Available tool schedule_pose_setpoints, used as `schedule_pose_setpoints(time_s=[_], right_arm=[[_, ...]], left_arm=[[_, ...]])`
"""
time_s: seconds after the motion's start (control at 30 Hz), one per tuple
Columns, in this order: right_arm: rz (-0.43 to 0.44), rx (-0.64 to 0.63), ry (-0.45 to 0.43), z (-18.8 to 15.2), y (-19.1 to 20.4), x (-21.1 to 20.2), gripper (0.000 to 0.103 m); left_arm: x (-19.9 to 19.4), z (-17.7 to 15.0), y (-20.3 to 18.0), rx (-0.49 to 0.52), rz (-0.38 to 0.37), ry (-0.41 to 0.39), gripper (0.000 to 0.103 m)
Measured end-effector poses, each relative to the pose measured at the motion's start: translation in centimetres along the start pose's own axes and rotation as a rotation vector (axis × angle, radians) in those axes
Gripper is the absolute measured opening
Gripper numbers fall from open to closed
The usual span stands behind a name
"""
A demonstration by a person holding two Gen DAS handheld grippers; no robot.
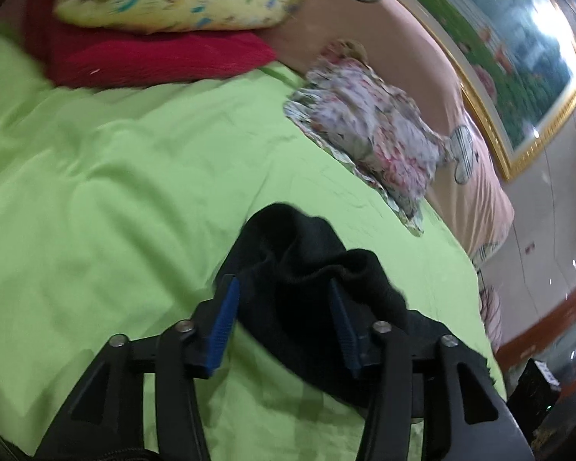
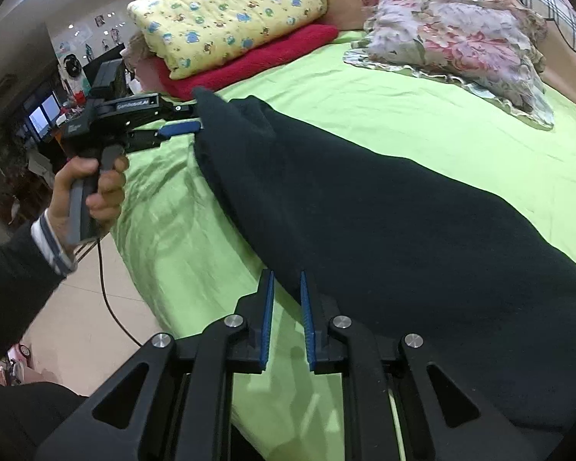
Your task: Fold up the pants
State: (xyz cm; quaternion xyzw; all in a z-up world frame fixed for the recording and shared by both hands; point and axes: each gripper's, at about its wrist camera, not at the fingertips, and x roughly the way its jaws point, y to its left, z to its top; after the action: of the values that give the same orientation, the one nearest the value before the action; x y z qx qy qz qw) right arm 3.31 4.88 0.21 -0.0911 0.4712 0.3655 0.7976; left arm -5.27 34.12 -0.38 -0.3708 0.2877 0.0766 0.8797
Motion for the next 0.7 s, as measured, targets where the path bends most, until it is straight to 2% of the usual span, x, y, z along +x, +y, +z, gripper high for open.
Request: schedule_pose_setpoints(time_s=[0.13, 0.3, 0.47, 0.53, 0.57, 0.7], right_arm=[[0.024, 0.011, -0.006, 0.1, 0.4, 0.1, 0.015], [0.021, 0.054, -0.022, 0.5, -0.6, -0.5, 0.016], [-0.015, 0.126, -0.058, 0.2, -2.8, -2.3, 0.018], [-0.037, 0.163, -0.068, -0.3, -4.0, -3.3, 0.032], [-0.049, 0.179, -0.075, -0.6, -4.6, -3.8, 0.035], [-0.105, 0.248, -0.106, -2.4, -7.0, -6.2, 0.038]], left_arm=[[-1.5, -1.4, 0.0, -0.053, -0.015, -0.017, 0.058], [-2.9, -2.8, -0.2, -0.111, -0.066, -0.023, 0.061], [-3.2, -4.3, -1.8, -0.094, -0.086, 0.009, 0.063], [-2.9, -4.7, -2.7, -0.073, -0.093, 0.034, 0.063], [-2.7, -4.9, -3.4, -0.057, -0.095, 0.042, 0.063], [-1.8, -5.8, -6.3, 0.016, -0.123, 0.084, 0.063]])
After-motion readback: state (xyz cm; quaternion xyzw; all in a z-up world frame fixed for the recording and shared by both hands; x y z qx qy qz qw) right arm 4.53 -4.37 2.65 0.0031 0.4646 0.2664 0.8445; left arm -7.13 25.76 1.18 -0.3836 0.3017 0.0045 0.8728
